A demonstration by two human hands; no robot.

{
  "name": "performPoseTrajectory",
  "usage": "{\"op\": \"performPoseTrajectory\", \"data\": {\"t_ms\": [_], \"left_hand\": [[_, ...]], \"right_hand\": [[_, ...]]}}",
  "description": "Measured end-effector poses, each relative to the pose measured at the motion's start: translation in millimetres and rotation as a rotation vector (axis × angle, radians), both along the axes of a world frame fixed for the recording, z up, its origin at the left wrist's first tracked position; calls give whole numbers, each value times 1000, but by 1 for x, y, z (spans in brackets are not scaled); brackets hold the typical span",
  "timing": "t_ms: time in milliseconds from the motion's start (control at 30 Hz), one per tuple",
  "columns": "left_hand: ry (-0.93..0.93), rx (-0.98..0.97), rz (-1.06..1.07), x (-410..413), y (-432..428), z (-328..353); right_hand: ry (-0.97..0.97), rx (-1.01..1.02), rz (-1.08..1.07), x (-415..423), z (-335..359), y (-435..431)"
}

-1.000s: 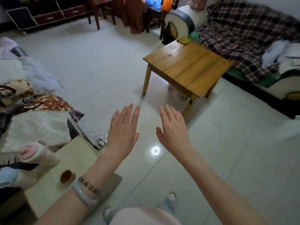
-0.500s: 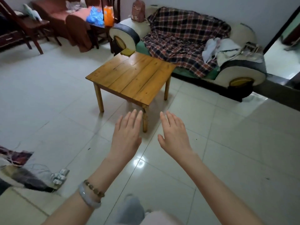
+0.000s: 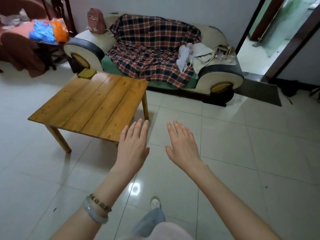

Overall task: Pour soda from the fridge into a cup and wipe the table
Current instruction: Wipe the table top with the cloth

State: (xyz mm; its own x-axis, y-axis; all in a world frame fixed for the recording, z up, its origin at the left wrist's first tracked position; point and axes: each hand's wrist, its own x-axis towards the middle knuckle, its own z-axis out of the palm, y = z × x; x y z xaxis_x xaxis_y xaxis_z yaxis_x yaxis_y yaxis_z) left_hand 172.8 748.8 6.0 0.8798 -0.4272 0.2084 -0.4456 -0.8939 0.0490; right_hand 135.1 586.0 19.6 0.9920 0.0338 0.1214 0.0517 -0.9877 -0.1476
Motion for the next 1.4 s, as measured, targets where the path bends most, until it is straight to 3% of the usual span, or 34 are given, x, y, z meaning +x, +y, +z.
{"op": "performPoseTrajectory", "data": {"t_ms": [600, 1067, 1400], "left_hand": [[-12, -15, 18, 261, -111, -1], [-15, -37, 386, 465, -214, -18], [83, -13, 579, 541, -216, -25]], "right_hand": [[-30, 32, 30, 272, -1, -111], [15, 1, 402, 529, -9, -217], [36, 13, 604, 646, -27, -207]]}}
